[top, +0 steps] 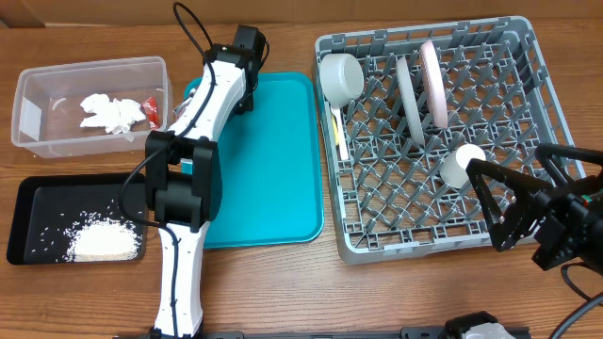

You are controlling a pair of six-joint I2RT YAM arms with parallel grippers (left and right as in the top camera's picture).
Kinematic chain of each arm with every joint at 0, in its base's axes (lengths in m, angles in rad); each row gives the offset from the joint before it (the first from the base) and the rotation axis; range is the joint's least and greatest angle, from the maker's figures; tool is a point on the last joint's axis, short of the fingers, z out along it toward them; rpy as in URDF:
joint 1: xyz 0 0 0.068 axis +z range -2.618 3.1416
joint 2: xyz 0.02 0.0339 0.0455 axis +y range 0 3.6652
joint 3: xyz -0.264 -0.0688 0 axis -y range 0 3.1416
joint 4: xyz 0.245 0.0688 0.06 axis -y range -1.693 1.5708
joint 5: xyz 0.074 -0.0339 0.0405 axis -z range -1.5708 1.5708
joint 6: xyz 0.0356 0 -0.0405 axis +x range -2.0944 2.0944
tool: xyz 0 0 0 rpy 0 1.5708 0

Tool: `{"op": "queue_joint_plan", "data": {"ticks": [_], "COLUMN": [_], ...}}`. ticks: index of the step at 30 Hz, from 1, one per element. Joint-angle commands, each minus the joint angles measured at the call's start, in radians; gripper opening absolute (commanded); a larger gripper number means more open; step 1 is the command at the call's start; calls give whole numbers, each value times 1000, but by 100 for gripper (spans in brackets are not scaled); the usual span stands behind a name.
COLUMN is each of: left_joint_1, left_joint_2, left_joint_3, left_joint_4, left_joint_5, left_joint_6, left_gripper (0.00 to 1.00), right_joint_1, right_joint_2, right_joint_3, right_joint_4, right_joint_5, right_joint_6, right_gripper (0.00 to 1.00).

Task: Sort waste into correct bins and load items into the dishwasher rack
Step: 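Move the left gripper to the silver foil wrapper and grip it, then carry the foil wrapper with the left gripper into the clear bin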

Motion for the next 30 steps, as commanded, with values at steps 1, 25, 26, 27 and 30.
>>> {"op": "queue_joint_plan", "data": {"ticks": [1,25,26,27,30], "left_joint_1": [11,50,55,59,69], "left_joint_2": [-15,30,32,35,39], "left_joint_3": [8,6,6,6,6], "left_joint_4": [-10,9,5,3,3], "left_joint_5": [-2,25,27,33,64], "left_joint_6": [2,3,2,2,3], "left_gripper": [36,35,36,36,35], "right_joint_1": [4,4,4,4,4], "right_joint_2": [-1,-1,-1,-1,-1], "right_joint_3": [2,2,2,2,2], "right_joint_4": [5,5,5,5,5], "right_joint_5": [7,7,7,7,7], "right_joint_6": [1,1,1,1,1], "right_gripper": [100,100,100,100,100]}}
